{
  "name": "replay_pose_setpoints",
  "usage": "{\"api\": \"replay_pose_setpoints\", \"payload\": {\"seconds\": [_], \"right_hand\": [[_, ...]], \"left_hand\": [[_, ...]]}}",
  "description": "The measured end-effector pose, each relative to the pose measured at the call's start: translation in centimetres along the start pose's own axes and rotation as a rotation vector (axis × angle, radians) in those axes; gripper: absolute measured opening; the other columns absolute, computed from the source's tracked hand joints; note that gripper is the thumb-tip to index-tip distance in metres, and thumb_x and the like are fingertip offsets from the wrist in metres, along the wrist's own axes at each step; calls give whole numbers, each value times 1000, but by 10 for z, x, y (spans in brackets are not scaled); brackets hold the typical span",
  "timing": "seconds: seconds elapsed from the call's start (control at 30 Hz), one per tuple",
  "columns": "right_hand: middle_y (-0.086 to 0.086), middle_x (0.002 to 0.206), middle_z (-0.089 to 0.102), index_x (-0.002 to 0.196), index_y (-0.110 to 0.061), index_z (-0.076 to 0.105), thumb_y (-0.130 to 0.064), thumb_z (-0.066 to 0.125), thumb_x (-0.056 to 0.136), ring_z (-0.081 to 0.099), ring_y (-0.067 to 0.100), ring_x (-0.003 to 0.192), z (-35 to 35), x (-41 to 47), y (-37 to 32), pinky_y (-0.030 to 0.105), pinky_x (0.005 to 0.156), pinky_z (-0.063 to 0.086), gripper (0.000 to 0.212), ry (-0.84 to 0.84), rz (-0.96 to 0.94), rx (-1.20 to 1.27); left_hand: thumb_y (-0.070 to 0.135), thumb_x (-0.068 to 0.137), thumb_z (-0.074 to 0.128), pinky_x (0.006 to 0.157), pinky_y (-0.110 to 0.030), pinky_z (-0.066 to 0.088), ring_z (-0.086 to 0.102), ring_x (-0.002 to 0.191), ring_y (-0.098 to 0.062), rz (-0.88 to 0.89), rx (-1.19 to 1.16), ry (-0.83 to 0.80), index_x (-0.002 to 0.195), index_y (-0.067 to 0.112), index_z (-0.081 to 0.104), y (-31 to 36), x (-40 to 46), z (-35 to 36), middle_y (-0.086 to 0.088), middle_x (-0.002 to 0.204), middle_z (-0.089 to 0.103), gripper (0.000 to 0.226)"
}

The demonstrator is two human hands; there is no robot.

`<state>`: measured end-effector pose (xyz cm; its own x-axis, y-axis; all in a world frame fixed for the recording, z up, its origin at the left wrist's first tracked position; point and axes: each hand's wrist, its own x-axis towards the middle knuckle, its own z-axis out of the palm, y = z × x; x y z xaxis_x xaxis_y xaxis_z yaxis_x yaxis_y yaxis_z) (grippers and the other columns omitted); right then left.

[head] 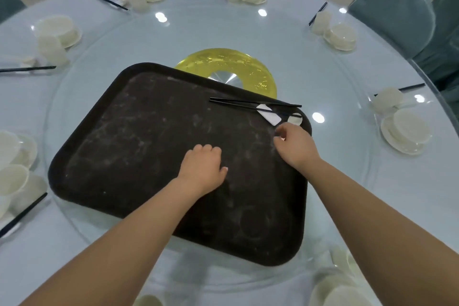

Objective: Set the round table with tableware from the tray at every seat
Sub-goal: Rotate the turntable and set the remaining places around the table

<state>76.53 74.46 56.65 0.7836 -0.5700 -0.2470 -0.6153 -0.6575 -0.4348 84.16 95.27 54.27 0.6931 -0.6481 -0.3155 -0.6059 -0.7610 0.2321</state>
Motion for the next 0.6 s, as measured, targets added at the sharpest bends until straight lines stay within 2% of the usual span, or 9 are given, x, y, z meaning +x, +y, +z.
{"api": "replay_pose_setpoints", "payload": {"seconds": [0.1, 0.2, 0.33, 0.47, 0.6], "right_hand": [[12, 128, 51, 131, -12, 53, -24, 52, 93, 58, 32, 107, 12, 23, -17, 39, 87, 48, 39, -29, -135, -145], [11, 134, 45, 140, -13, 44, -24, 50, 95, 57, 31, 109, 21, 43, -29, 39, 84, 49, 46, 13, -214, -242], [14, 125, 46, 127, -9, 47, -21, 53, 93, 56, 34, 100, 29, 74, -36, 38, 70, 46, 37, 67, -243, -409], [14, 121, 46, 122, -8, 46, -19, 54, 92, 55, 33, 98, 34, 94, -35, 37, 62, 39, 33, 44, -257, -572], [16, 122, 45, 128, -7, 38, -11, 54, 90, 58, 35, 89, 40, 105, -37, 36, 57, 37, 41, 65, -247, -553]], "left_hand": [[57, 90, 53, 89, -37, 44, 52, 107, -23, -64, 28, -72, 117, 19, 53, -10, 22, 7, -3, 114, 55, 47], [63, 85, 54, 88, -37, 45, 51, 105, -22, -71, -32, -99, 110, 21, 52, -19, 29, 16, -1, 109, 51, 49], [65, 81, 55, 80, -32, 44, 48, 93, -17, -31, -94, -46, 89, 29, 43, -27, 33, 24, 6, 94, 45, 38], [68, 81, 50, 75, -31, 41, 43, 85, -13, -4, -101, 17, 84, 31, 42, -30, 32, 29, 9, 88, 42, 39], [71, 80, 47, 73, -30, 37, 41, 84, -13, -7, -95, 65, 82, 30, 39, -31, 32, 34, 9, 87, 40, 41]]}}
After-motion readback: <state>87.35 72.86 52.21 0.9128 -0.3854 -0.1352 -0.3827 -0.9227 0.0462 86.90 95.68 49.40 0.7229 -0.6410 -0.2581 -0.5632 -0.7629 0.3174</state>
